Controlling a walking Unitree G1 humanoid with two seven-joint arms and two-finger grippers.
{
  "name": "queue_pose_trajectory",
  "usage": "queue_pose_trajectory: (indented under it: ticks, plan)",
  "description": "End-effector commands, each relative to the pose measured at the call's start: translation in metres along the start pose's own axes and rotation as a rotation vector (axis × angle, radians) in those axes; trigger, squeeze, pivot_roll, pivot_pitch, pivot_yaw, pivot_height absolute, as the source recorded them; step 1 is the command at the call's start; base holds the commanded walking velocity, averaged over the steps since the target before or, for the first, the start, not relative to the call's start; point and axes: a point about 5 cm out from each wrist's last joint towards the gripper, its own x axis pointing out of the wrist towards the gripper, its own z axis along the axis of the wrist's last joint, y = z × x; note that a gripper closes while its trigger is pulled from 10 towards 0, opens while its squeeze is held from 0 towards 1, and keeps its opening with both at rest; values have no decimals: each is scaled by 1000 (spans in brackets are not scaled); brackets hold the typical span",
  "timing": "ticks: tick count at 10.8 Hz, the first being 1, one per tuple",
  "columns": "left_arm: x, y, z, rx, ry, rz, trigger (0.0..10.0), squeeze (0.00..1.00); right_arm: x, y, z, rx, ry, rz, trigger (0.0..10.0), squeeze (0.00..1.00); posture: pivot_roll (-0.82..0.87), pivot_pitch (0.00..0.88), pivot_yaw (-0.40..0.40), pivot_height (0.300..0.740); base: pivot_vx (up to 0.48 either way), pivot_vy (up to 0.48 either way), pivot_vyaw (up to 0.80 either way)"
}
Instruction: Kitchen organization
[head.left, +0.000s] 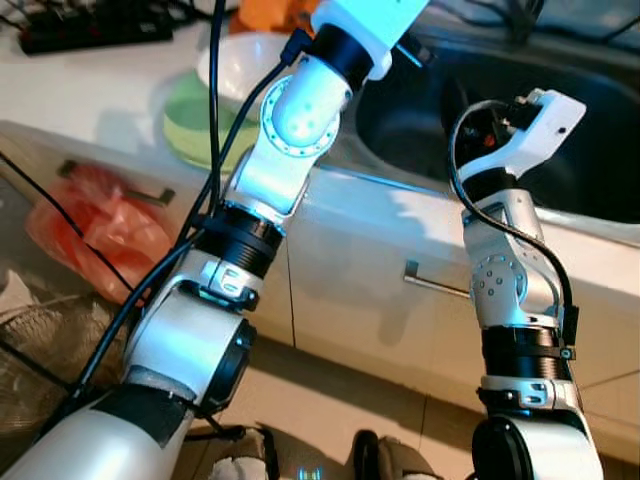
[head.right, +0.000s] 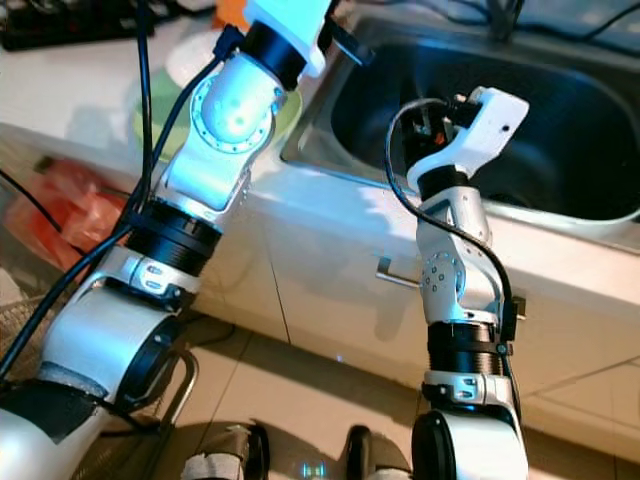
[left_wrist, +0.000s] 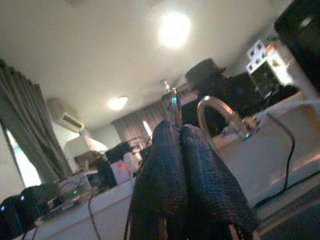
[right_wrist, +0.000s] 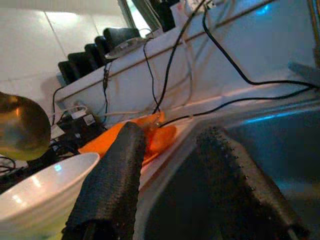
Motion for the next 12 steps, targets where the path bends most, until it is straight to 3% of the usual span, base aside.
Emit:
queue_pose_trajectory:
  ticks: [1,3,6,12]
  plan:
    - [1,-6,6,-23,-32,-29,10000,0,1,-1,2,5,-11,7,10000,0,-25,86,-4,740,0,0,0]
    - [-8,-13,-3,-79,21,-34,10000,0,-1,-3,4,-8,-12,20,10000,0,-31,88,-5,740,0,0,0]
    - [-18,-16,-9,-107,57,-31,10000,0,-4,-6,3,-21,9,42,10000,0,-31,96,-9,740,0,0,0]
    - [-50,-21,-35,-144,191,21,10000,0,-8,-2,-5,-16,33,83,10000,0,-32,43,-12,740,0,0,0]
